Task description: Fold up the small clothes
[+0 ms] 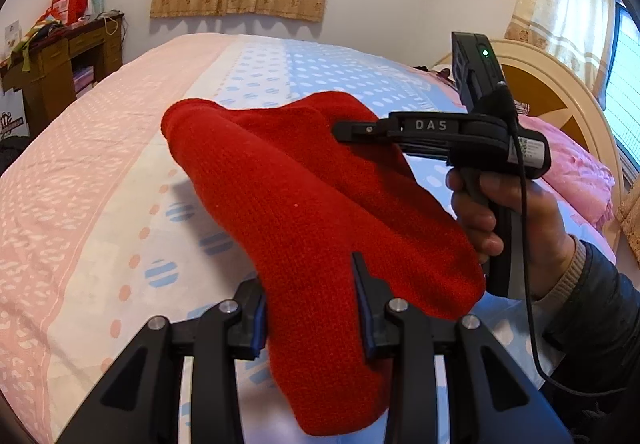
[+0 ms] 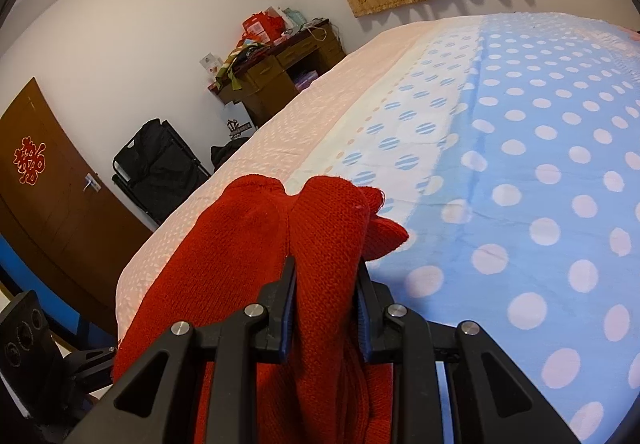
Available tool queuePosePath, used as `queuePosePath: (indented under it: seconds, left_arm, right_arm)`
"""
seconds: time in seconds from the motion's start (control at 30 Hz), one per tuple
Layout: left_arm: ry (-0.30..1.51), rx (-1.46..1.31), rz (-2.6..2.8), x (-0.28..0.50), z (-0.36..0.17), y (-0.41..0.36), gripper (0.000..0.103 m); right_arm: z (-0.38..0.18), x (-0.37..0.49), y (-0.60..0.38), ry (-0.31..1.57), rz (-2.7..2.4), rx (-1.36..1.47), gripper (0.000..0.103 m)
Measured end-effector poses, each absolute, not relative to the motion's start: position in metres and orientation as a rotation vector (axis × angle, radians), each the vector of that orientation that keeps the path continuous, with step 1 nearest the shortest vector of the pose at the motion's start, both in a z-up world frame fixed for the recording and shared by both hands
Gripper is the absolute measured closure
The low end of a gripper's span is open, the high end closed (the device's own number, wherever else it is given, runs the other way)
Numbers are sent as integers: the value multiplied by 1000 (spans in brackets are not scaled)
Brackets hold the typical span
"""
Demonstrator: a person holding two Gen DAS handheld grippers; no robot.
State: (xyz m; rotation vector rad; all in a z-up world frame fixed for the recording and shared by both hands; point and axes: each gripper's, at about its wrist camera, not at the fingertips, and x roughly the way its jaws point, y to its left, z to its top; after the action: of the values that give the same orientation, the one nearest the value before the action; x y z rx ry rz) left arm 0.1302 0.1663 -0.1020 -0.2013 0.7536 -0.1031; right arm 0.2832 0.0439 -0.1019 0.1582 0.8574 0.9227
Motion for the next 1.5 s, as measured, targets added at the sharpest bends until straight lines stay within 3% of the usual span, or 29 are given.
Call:
queuePosePath:
  seconds: [1.2,1.5]
  left_arm:
    - [798,-246,-84,125,-127,178,66]
    - [794,-247,-71,120,-128,177,59]
  right_arm:
    - [-132,286,80,957,892,93,78]
    - [-146,290,83,988,844,59,78]
